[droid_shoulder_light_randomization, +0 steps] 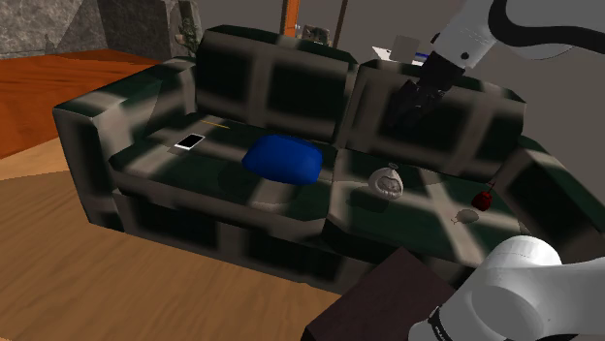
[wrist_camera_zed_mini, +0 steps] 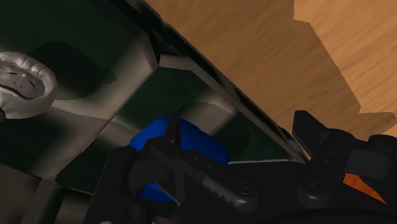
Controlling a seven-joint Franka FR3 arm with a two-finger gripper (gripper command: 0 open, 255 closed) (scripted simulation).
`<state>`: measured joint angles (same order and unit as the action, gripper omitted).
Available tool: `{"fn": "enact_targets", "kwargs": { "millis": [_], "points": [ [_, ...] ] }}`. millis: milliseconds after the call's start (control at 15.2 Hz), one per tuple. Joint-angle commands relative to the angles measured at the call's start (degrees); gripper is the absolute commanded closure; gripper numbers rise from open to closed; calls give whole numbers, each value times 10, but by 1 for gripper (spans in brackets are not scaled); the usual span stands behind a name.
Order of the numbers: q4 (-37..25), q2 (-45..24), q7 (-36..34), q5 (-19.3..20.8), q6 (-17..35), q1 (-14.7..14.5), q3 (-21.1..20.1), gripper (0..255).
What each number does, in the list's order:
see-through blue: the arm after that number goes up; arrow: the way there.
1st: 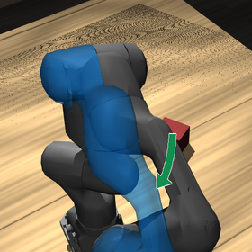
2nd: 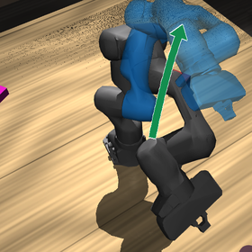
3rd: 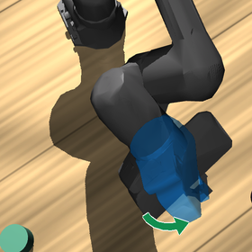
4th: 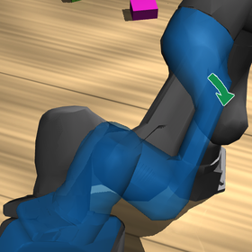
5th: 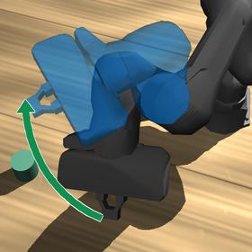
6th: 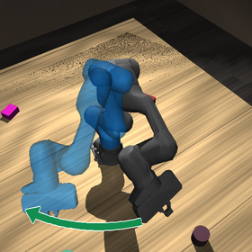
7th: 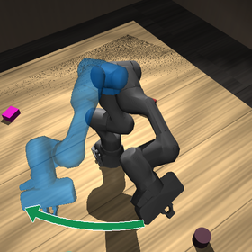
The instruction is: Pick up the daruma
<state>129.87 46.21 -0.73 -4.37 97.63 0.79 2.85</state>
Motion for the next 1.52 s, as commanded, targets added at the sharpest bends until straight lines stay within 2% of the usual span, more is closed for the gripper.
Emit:
{"fn": "enact_targets", "kwargs": {
  "millis": [0, 462, 858, 1188, 1452],
  "points": [
    [0, 0, 0, 0, 0, 0, 0, 0],
    [24, -58, 74, 29, 67, 20, 72, 0],
    [21, -131, 138, 42, 124, 31, 136, 0],
    [0, -207, 196, 39, 168, 34, 190, 0],
    [-28, -277, 247, 22, 198, 34, 234, 0]
  ]
}}
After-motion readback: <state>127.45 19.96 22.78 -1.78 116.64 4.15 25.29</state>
